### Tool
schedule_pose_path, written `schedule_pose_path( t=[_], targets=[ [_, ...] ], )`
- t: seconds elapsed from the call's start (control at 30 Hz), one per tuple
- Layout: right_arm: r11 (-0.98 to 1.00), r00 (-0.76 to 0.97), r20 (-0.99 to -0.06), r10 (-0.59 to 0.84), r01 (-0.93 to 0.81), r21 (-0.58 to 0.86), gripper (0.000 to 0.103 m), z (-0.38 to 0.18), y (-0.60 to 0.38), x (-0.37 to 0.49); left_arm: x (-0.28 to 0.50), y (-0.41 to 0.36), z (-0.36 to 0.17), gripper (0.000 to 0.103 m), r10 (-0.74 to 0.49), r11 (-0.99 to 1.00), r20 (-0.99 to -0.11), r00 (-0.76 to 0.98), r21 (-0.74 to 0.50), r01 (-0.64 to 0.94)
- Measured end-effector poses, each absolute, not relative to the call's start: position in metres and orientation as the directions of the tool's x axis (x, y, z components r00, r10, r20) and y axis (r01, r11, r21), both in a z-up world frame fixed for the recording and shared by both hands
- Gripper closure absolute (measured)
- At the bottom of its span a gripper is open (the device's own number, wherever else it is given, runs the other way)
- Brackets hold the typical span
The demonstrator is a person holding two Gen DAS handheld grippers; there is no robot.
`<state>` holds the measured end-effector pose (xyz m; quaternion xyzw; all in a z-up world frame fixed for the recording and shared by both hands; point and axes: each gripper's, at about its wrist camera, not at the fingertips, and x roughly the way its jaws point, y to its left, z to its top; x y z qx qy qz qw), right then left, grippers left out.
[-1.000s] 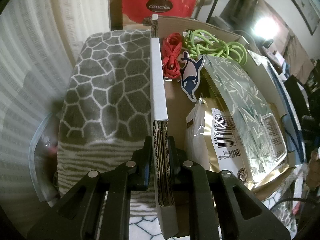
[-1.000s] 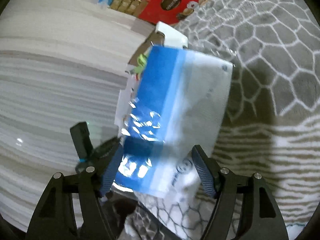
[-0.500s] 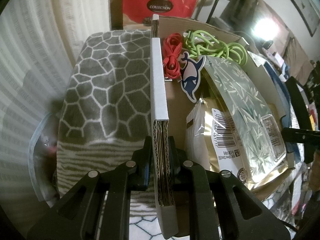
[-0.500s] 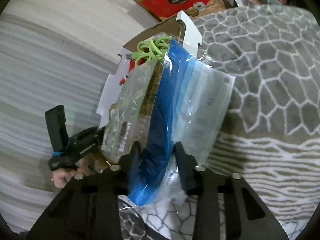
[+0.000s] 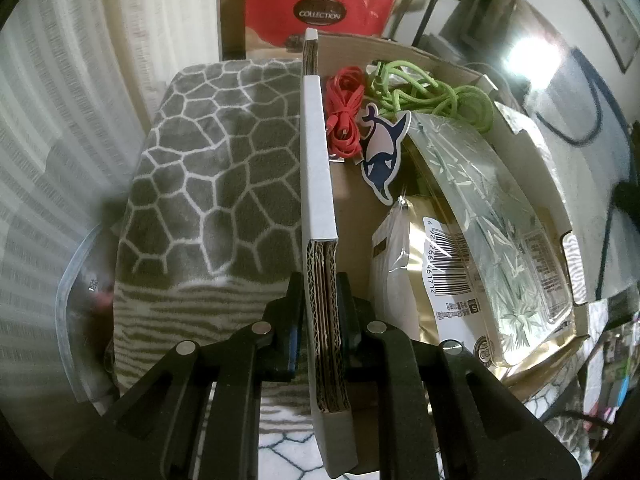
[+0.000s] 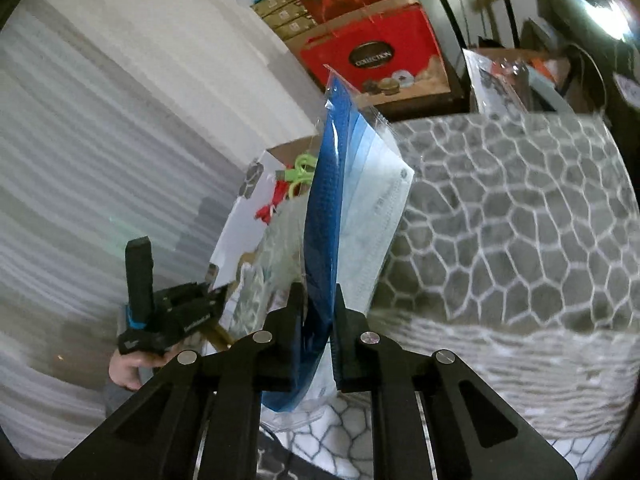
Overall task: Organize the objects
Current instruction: 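Lower the zip bag into the box over the bamboo case and release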
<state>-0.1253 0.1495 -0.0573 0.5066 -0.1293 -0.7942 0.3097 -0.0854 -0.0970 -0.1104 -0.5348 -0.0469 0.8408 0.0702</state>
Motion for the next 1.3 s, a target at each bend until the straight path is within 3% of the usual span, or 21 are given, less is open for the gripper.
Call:
schedule_pose_path(
  t=[0.4,0.47,0.6,0.93,1.23,1.3],
  targets=[
    [-0.803,-0.147,-0.854,-0.5,0.447,0.394,0.09,-0.077,0.047,-0.145,-0.084,-0.096,-0.11,0.09,0.172,-0.985,-0.892,-0.417,-0.157,-0.07],
    [-0.809,-0.1,-0.871,-0.482,0.433,0.398,0.085,-0.087,0.032,-0.147,-0.084,-0.096,-0.11,0.09,0.173,-0.985,-0.892,-0.417,-0.159,-0.069],
    [-0.817,-0.053,-0.871,-0.488,0.378,0.434,0.054,-0.096,0.02,-0.152,-0.082,-0.096,-0.11,0.089,0.177,-0.984,-0.891,-0.417,-0.163,-0.07],
    [-0.747,-0.061,-0.786,-0.615,0.364,0.557,0.047,-0.072,0.032,-0.159,-0.078,-0.092,-0.11,0.089,0.18,-0.984,-0.89,-0.418,-0.167,-0.069],
    [-0.842,-0.263,-0.901,-0.344,0.511,0.172,0.047,-0.093,0.021,-0.151,-0.079,-0.095,-0.109,0.089,0.18,-0.984,-0.891,-0.416,-0.166,-0.07],
    [-0.849,-0.267,-0.912,-0.313,0.509,0.142,0.047,-0.1,0.022,-0.15,-0.079,-0.095,-0.109,0.089,0.18,-0.984,-0.891,-0.416,-0.166,-0.07]
  ],
)
